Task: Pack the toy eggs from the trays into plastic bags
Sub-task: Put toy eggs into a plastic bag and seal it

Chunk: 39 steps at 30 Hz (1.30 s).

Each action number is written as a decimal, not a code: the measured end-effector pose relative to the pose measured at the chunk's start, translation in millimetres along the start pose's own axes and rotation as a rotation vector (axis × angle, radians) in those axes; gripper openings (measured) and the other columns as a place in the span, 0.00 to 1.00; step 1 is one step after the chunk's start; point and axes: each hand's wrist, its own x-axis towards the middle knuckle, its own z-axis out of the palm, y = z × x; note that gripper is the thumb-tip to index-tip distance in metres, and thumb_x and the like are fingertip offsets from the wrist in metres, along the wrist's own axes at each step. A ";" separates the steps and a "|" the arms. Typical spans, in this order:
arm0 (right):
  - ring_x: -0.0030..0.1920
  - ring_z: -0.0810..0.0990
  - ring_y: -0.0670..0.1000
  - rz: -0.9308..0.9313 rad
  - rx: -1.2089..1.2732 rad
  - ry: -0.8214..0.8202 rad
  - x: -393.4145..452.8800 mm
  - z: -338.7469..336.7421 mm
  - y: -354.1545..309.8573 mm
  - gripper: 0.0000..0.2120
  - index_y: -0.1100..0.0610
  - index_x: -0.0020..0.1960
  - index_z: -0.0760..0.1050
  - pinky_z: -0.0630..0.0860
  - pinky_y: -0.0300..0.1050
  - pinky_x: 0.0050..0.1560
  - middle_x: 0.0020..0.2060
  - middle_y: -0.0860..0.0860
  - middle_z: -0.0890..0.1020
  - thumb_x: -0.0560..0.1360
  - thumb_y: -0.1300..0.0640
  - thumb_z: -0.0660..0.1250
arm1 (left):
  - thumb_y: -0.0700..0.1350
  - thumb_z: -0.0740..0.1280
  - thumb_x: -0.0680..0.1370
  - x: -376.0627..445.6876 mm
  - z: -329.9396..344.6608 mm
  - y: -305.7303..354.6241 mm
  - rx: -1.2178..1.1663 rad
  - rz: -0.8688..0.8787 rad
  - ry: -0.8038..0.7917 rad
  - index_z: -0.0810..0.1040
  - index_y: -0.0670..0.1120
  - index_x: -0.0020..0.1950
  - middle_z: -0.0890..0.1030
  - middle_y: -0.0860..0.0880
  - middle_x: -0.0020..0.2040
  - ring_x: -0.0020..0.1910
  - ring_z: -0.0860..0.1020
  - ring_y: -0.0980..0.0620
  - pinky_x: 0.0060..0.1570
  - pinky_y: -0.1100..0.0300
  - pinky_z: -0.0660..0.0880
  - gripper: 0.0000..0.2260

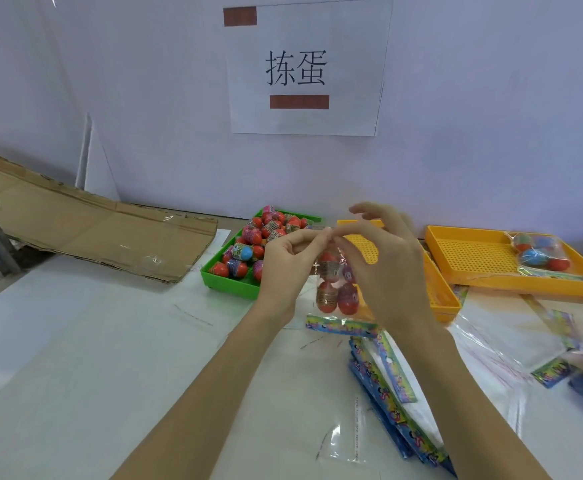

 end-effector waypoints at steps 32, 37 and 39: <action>0.39 0.77 0.36 0.026 0.030 -0.130 -1.6 -3.5 12.0 0.03 0.55 0.49 0.86 0.73 0.26 0.43 0.41 0.47 0.85 0.78 0.60 0.74 | 0.43 0.64 0.82 0.5 -10.0 -1.4 0.678 0.479 -0.263 0.86 0.42 0.56 0.82 0.52 0.43 0.44 0.79 0.57 0.44 0.70 0.75 0.12; 0.39 0.79 0.37 0.135 0.078 -0.076 -2.2 2.5 7.0 0.02 0.55 0.47 0.85 0.73 0.26 0.42 0.38 0.43 0.82 0.78 0.59 0.73 | 0.40 0.66 0.81 0.8 -10.7 2.3 0.661 0.450 -0.234 0.87 0.42 0.52 0.83 0.54 0.42 0.44 0.80 0.62 0.45 0.71 0.75 0.10; 0.39 0.80 0.38 0.209 0.072 0.006 0.3 -0.6 11.4 0.02 0.55 0.46 0.84 0.72 0.25 0.43 0.37 0.44 0.83 0.77 0.59 0.73 | 0.36 0.66 0.82 1.3 -13.6 4.3 0.629 0.400 -0.226 0.88 0.43 0.48 0.86 0.51 0.42 0.43 0.84 0.58 0.46 0.66 0.79 0.11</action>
